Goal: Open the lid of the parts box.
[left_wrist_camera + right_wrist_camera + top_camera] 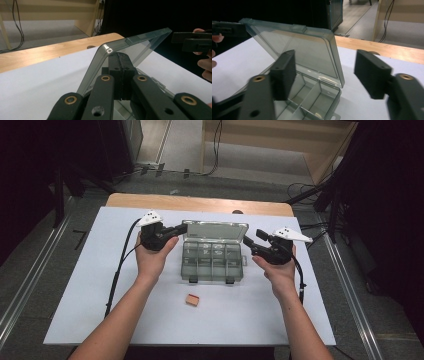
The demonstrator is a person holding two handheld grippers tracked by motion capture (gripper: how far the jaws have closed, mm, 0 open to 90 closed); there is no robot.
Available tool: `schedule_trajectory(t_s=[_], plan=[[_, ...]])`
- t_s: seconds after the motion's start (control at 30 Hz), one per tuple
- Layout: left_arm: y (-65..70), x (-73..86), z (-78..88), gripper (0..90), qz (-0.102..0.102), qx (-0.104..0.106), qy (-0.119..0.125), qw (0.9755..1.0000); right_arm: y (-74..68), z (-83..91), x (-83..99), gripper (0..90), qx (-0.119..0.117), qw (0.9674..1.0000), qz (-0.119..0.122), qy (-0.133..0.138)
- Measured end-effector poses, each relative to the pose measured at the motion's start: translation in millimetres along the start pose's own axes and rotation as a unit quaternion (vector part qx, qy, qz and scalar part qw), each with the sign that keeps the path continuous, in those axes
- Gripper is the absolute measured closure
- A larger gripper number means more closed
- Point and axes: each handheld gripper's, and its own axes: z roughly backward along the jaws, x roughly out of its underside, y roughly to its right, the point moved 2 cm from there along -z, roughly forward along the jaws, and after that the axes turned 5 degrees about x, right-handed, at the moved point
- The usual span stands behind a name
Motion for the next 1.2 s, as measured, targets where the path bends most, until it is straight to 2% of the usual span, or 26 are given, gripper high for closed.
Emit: schedule_trajectory(t_s=[0.03, 0.07, 0.1, 0.23, 0.4, 0.6, 0.77, 1.07, 1.2], plan=[[-1.1, -1.0, 0.0, 90.0, -0.001, -0.001, 0.0, 1.0, 0.0, 0.0, 0.0, 39.5, 0.0, 1.0, 0.0, 0.0], [-1.6, -1.7, -0.4, 90.0, 0.001, -0.001, 0.001, 1.0, 0.4, -2.4, -2.2, 44.7, 0.005, 1.0, 0.001, 0.005], [-2.4, -2.2, -0.8, 90.0, 0.001, -0.002, 0.001, 1.0, 0.4, -2.4, -2.2, 44.7, 0.005, 1.0, 0.001, 0.005], [-5.0, -3.3, -3.9, 90.0, 0.004, -0.004, 0.003, 1.0, 3.0, -6.8, -5.6, 56.1, 0.009, 0.9998, -0.002, 0.018], [-8.0, -5.3, -7.1, 90.0, 0.008, -0.009, 0.008, 0.9999, 4.7, -16.0, -4.9, 64.9, 0.02, 0.9997, -0.002, 0.016], [-9.5, -6.6, -11.1, 90.0, 0.012, -0.012, 0.012, 0.9998, 5.6, -27.5, -1.6, 69.7, 0.041, 0.9991, 0.0, 0.011], [-10.0, -6.5, -14.1, 90.0, 0.012, -0.014, 0.012, 0.9998, 9.8, -35.1, 1.4, 72.7, 0.049, 0.9986, -0.02, 0.009], [-11.6, -5.1, -17.7, 90.0, 0.006, -0.017, 0.009, 0.9998, 6.6, -43.9, 4.7, 78.6, 0.062, 0.998, -0.01, 0.007], [-12.6, -1.4, -19.3, 89.5, 0.003, -0.017, -0.005, 0.9998, 5.2, -46.6, 5.5, 81.2, 0.074, 0.9971, -0.013, 0.01]])
